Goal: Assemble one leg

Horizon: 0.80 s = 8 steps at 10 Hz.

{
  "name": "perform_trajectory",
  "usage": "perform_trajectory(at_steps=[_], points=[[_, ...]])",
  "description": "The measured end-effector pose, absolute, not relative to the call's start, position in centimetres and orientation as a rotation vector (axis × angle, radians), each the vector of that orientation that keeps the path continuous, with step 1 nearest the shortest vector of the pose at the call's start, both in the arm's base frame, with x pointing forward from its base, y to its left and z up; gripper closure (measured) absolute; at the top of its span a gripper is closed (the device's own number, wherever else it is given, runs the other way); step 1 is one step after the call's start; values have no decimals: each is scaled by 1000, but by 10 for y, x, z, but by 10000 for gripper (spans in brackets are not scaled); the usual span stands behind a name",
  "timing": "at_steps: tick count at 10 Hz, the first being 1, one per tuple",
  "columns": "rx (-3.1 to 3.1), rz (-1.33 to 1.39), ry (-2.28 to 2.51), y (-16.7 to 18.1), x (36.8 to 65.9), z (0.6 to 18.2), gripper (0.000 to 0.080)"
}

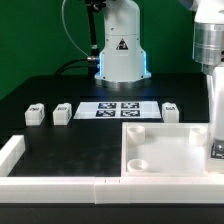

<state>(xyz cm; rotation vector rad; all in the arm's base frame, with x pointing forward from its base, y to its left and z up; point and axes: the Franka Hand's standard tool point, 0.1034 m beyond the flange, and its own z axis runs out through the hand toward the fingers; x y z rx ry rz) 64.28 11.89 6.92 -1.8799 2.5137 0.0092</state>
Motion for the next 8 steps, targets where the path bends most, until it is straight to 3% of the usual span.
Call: perform_trajectory(at_steps=[3,5,6,8], points=[[-1934,7,2476,119,642,68,508],[-1935,6,2476,119,642,68,189],[-1934,1,2464,123,643,71,189],[-1921,19,2419,142,637,97,153]])
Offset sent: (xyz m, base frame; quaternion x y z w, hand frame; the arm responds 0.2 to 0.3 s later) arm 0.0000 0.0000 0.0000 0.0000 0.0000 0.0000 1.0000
